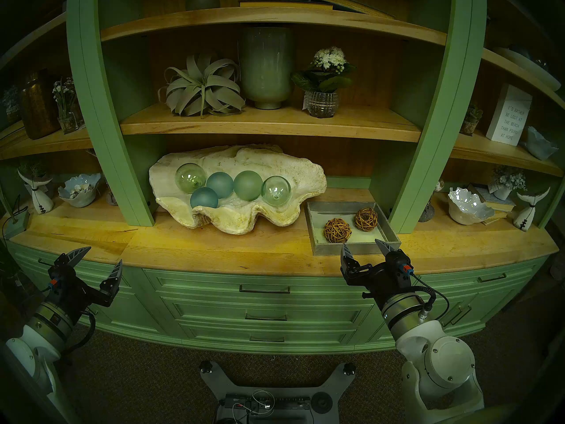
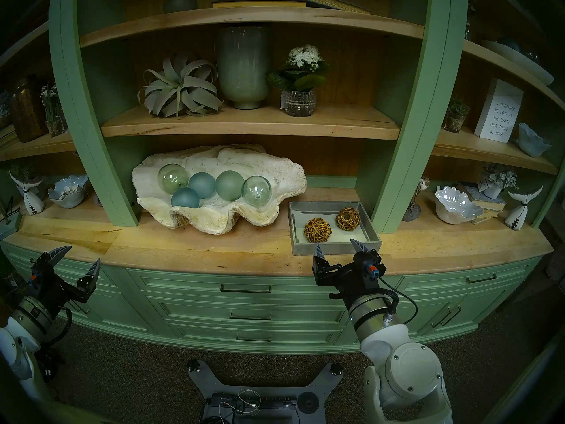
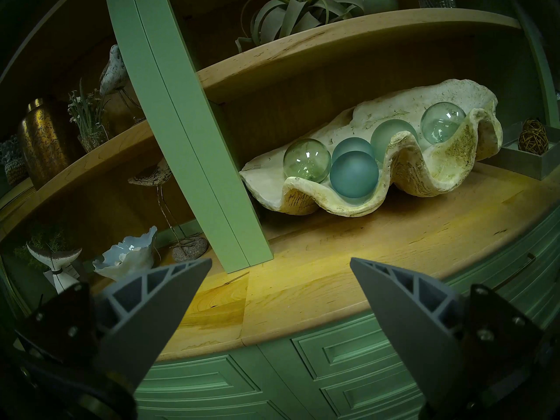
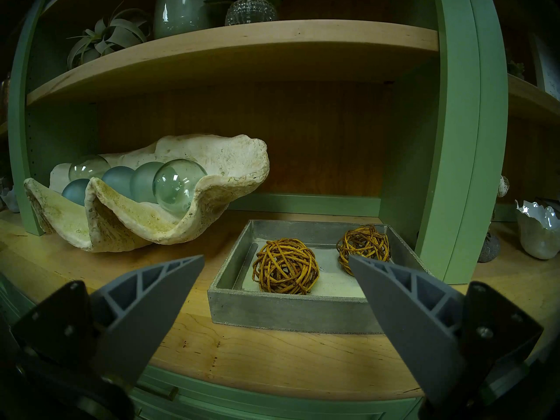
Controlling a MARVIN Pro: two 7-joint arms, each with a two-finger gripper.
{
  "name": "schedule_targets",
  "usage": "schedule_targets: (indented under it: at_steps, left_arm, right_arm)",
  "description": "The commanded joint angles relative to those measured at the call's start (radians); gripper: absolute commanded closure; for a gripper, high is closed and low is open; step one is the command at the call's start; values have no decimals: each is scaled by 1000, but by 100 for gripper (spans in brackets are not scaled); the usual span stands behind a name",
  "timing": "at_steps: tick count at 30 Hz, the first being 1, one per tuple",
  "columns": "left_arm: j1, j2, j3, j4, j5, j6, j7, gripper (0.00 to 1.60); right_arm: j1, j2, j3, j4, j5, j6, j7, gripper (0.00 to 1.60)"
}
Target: Put wooden balls into bowl
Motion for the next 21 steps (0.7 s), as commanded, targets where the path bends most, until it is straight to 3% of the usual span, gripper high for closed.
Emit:
schedule_targets:
  at_steps: [1, 6, 9, 13, 21]
  left_arm:
    - [-2, 0, -1, -22, -4, -2, -1, 0]
    - [-2, 0, -1, -22, -4, -2, -1, 0]
    - [-2, 0, -1, -21, -4, -2, -1, 0]
    - [-3, 2, 0, -18, -3, -3, -1, 0]
    - [-5, 3, 0, -13, -2, -4, -1, 0]
  right_arm:
    - [5, 1, 1, -34, 0, -5, 0, 0]
    - [19, 3, 4, -18, -4, -16, -1, 0]
    - [98, -5, 5, 31, -19, -18, -25, 0]
    - [129, -8, 16, 32, -28, -22, -66, 0]
    - [195, 48, 53, 26, -44, -13, -62, 0]
